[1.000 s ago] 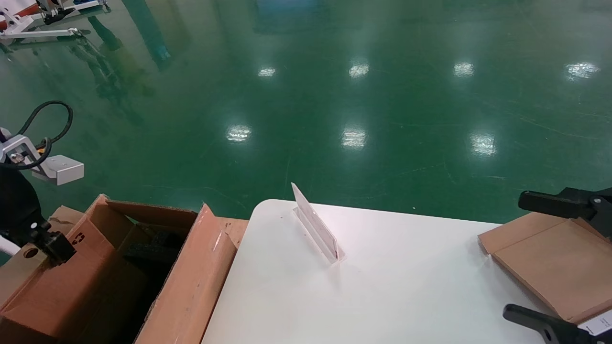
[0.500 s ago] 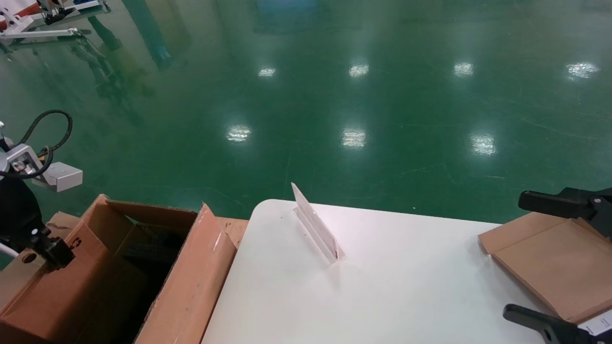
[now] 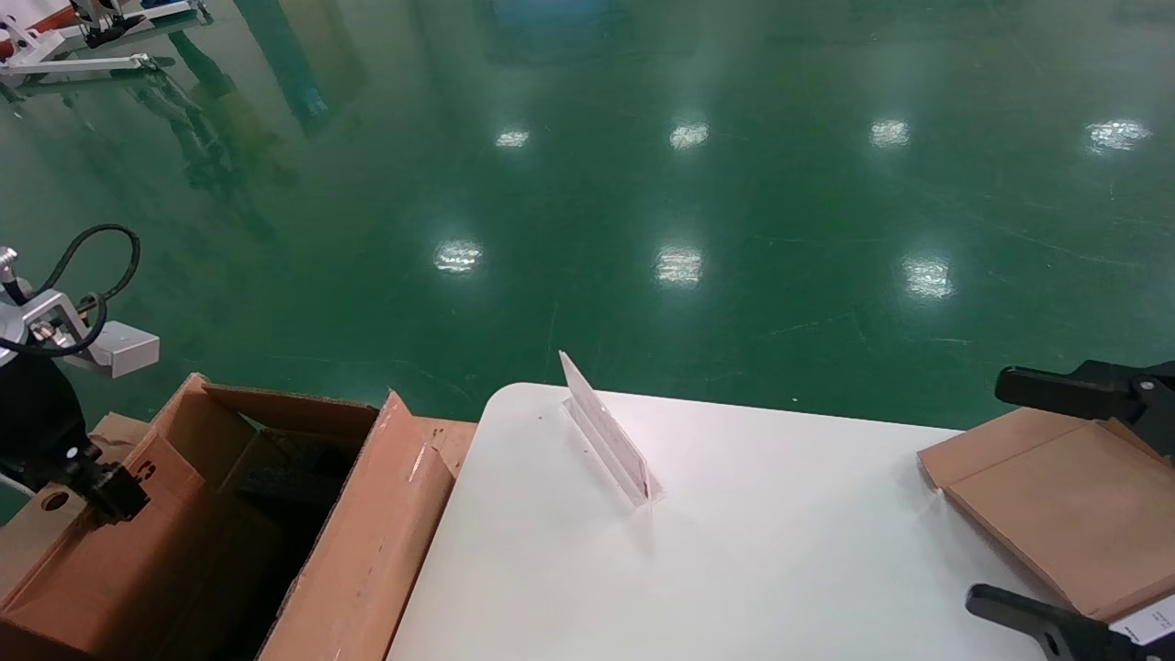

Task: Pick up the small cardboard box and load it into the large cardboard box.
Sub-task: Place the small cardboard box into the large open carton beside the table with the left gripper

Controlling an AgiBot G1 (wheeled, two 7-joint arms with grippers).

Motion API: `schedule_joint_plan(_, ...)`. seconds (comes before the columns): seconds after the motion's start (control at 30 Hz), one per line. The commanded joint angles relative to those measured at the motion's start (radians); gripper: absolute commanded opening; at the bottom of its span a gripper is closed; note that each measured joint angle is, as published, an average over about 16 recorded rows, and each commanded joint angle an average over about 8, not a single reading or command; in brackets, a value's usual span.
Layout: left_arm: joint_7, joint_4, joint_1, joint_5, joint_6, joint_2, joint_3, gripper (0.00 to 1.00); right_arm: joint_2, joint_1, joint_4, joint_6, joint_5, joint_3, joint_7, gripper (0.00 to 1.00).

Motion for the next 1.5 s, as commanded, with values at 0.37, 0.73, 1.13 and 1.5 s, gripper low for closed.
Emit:
schedule_joint_plan(0.37,-0.010,0.018,0.050,0.001,-0.029,-0.014,0.001,0.00,0.000,0.000,0.000,0.000,0.000,0.000,0.000,1.00)
schedule_joint_plan(0.73,-0.018,0.042,0.103,-0.005,-0.047,-0.020,-0.004,0.00,0.000,0.000,0.000,0.000,0.000,0.000,0.000,1.00)
schedule_joint_plan(1.13,-0.021,0.068,0.148,-0.017,-0.054,-0.015,-0.012,1.00,0.000,0.000,0.000,0.000,0.000,0.000,0.000,1.00)
schedule_joint_plan(1.5,-0.022,0.074,0.160,-0.020,-0.055,-0.014,-0.015,1.00,0.000,0.000,0.000,0.000,0.000,0.000,0.000,1.00)
